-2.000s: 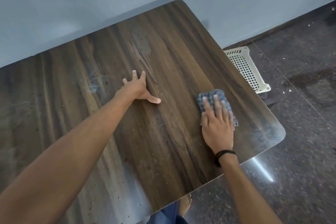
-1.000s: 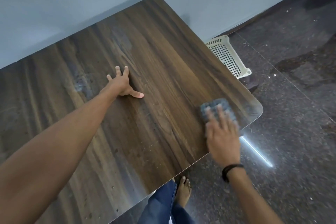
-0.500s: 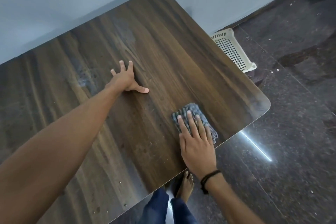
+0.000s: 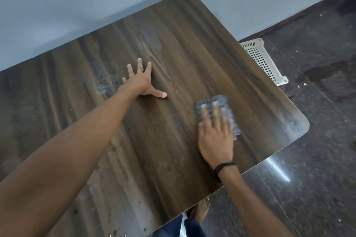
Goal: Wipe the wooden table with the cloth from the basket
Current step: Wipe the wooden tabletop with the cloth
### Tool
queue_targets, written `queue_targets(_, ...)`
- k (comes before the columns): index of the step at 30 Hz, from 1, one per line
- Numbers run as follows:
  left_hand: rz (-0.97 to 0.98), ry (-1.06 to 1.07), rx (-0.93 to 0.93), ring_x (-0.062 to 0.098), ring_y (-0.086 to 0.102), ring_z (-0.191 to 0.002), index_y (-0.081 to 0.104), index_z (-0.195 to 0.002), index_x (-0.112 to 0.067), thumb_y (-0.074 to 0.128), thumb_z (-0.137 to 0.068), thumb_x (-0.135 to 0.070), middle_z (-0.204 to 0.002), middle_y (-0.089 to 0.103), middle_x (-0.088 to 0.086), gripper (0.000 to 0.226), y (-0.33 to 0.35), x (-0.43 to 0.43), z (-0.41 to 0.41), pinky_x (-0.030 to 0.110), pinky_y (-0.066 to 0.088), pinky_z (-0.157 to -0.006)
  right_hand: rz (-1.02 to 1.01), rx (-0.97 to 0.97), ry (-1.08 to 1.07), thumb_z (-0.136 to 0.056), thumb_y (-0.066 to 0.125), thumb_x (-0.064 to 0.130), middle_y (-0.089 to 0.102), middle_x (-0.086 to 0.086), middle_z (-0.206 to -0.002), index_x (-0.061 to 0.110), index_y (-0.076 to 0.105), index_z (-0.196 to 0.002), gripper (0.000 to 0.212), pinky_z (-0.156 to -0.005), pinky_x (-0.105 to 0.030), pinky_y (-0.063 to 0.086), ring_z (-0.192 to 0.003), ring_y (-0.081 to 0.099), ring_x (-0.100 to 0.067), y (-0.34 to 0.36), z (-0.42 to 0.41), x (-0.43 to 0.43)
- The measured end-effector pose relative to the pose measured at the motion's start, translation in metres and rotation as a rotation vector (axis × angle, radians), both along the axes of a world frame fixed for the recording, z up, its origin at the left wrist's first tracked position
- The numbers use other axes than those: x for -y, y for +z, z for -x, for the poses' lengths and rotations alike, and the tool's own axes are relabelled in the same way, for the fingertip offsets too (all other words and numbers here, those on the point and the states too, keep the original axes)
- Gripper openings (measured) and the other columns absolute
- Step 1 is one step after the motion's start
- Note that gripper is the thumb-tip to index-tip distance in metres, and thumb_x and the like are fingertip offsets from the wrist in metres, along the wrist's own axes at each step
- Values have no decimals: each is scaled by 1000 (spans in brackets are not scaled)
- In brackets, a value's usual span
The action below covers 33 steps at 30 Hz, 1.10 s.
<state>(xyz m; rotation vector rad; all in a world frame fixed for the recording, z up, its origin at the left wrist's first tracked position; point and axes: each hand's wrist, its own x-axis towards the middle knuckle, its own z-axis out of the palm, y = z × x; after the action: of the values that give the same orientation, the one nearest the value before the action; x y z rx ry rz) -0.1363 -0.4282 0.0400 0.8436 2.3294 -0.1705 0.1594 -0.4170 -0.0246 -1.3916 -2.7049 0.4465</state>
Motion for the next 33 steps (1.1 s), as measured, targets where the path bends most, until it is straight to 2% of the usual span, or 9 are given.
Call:
queue_targets(3,23,17,5,44,-23,-146,-18,-156,-30,81,-56,-70,-158,-37,1,146,-2,2,20,67,9,-117,-19,-36,225,-104,26,40,13,2,-166,36,22,-158,54,-124,-50,13,-154,8,-21,-5,-1,-6)
queue_targets(7,15,1,41,47,-19,-146,-22,-154,-31,81,-58,-69,-160,-33,1,146,-12,13,31,66,10,-117,37,-57,-128,-103,32,36,14,-1,-167,35,25,-157,54,-122,-54,16,-154,12,-27,3,56,-38)
queue_targets(10,-17,-20,37,46,-19,-146,-20,-155,-31,80,-58,-70,-161,-31,2,145,-15,16,30,65,9,-118,38,-55,254,-105,28,38,8,3,-167,38,19,-158,53,-124,-48,10,-154,6,-23,-2,73,-22)
queue_targets(14,-27,2,65,44,-18,-148,-16,-156,-33,80,-61,-67,-162,-28,0,140,-11,17,48,64,10,-117,52,-50,-68,-104,34,35,8,0,-168,35,19,-158,56,-123,-51,10,-154,8,-27,5,111,-71)
queue_targets(18,-23,68,32,47,-17,-147,-15,-156,-36,83,-61,-64,-162,-27,1,139,-8,13,76,64,10,-117,-1,-84,320,-105,32,35,12,4,-167,37,23,-157,53,-123,-47,10,-154,10,-22,-1,124,-39)
queue_targets(22,-20,55,20,49,-13,-147,-16,-155,-39,84,-58,-65,-163,-26,-1,142,-8,15,77,69,18,-114,68,-59,-75,-105,33,34,9,0,-168,35,22,-158,54,-122,-51,9,-154,8,-26,5,164,-85)
queue_targets(26,-61,42,-2,47,-10,-148,-12,-156,-39,84,-59,-65,-163,-25,-1,139,-6,20,74,67,20,-112,-26,-75,265,-103,31,35,17,0,-166,35,27,-157,54,-123,-48,15,-153,15,-25,-3,183,-70)
queue_targets(30,-49,27,23,47,-16,-147,-17,-155,-37,85,-60,-64,-161,-30,1,142,-5,19,80,63,11,-118,74,-29,4,-105,31,35,6,1,-168,36,18,-158,55,-123,-49,5,-154,4,-25,6,220,-94)
queue_targets(33,-22,9,53,47,-23,-145,-23,-153,-37,85,-58,-65,-158,-36,2,146,-6,16,88,65,4,-118,31,-55,291,-106,30,36,7,4,-168,39,19,-158,53,-124,-47,5,-155,4,-21,6,228,-91)
